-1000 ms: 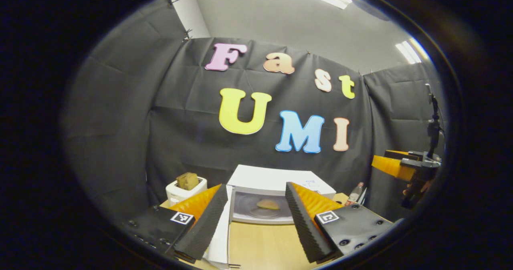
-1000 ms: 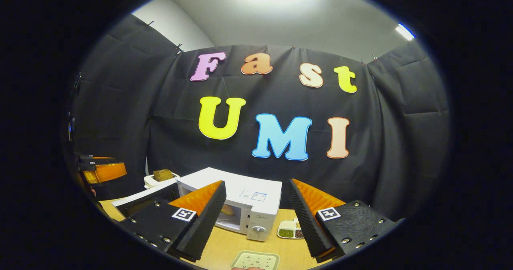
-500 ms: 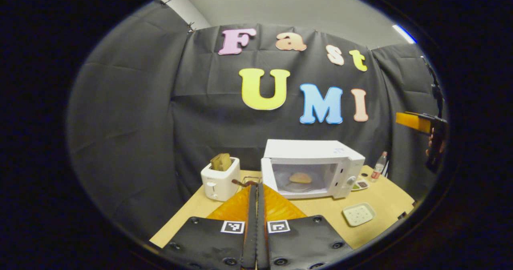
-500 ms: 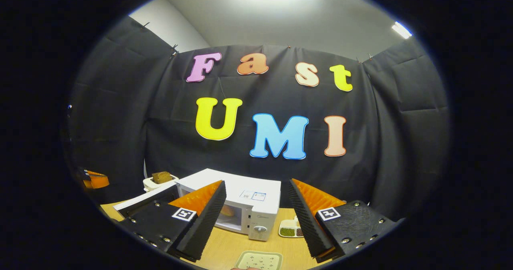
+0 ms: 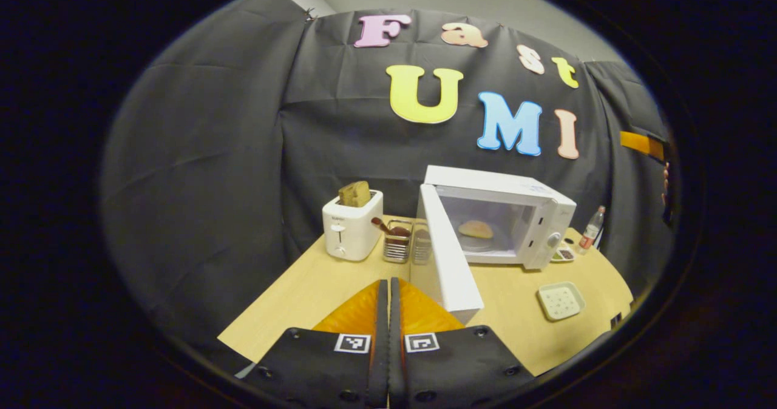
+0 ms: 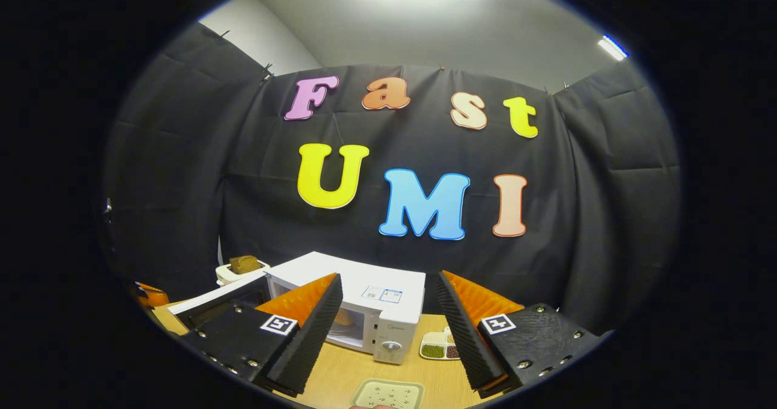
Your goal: Open the microwave oven with the left hand, put the food in, and close the microwave oven.
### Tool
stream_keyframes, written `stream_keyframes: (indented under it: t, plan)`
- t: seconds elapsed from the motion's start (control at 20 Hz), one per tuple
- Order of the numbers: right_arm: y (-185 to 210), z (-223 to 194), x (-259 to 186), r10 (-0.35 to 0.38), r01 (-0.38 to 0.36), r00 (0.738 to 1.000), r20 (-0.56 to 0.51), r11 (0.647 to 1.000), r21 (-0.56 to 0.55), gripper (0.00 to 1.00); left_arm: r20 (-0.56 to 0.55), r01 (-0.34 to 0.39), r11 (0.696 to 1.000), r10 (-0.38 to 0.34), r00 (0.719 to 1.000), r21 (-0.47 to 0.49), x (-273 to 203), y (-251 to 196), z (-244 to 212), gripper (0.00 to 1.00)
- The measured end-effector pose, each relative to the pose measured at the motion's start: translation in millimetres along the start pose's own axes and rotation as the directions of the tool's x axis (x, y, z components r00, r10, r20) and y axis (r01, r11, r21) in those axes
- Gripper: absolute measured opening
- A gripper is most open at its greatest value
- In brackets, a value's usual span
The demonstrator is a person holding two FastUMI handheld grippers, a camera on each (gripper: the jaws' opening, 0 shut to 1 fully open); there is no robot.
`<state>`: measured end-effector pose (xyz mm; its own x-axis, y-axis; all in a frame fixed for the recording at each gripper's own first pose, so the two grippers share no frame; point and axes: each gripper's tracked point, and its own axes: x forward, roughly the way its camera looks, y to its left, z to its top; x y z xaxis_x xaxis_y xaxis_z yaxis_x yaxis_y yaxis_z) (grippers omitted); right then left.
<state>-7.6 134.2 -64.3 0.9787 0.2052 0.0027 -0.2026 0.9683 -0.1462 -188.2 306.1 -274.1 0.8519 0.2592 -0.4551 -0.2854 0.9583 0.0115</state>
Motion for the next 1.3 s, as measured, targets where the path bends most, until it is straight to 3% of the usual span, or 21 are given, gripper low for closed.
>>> stream_keyframes:
  t: [0.4,0.8,1.3]
  plan:
    - [4.0,-7.6,3.5,0.027,-0.027,1.000,-0.011,0.999,-0.022,0.94,-0.009,0.029,1.000,-0.029,1.000,0.004,-6.4,-31.1,-5.2,0.07]
    - [6.1,-1.0,1.1,0.047,-0.047,0.999,0.000,0.999,-0.005,0.94,-0.028,0.136,0.990,-0.137,0.990,-0.019,-9.6,-81.2,-7.8,0.08]
    - [-30.2,-3.6,2.5,-0.003,0.003,1.000,0.000,0.999,0.033,0.94,-0.038,0.257,0.966,-0.257,0.966,0.011,16.3,-145.3,5.9,0.07]
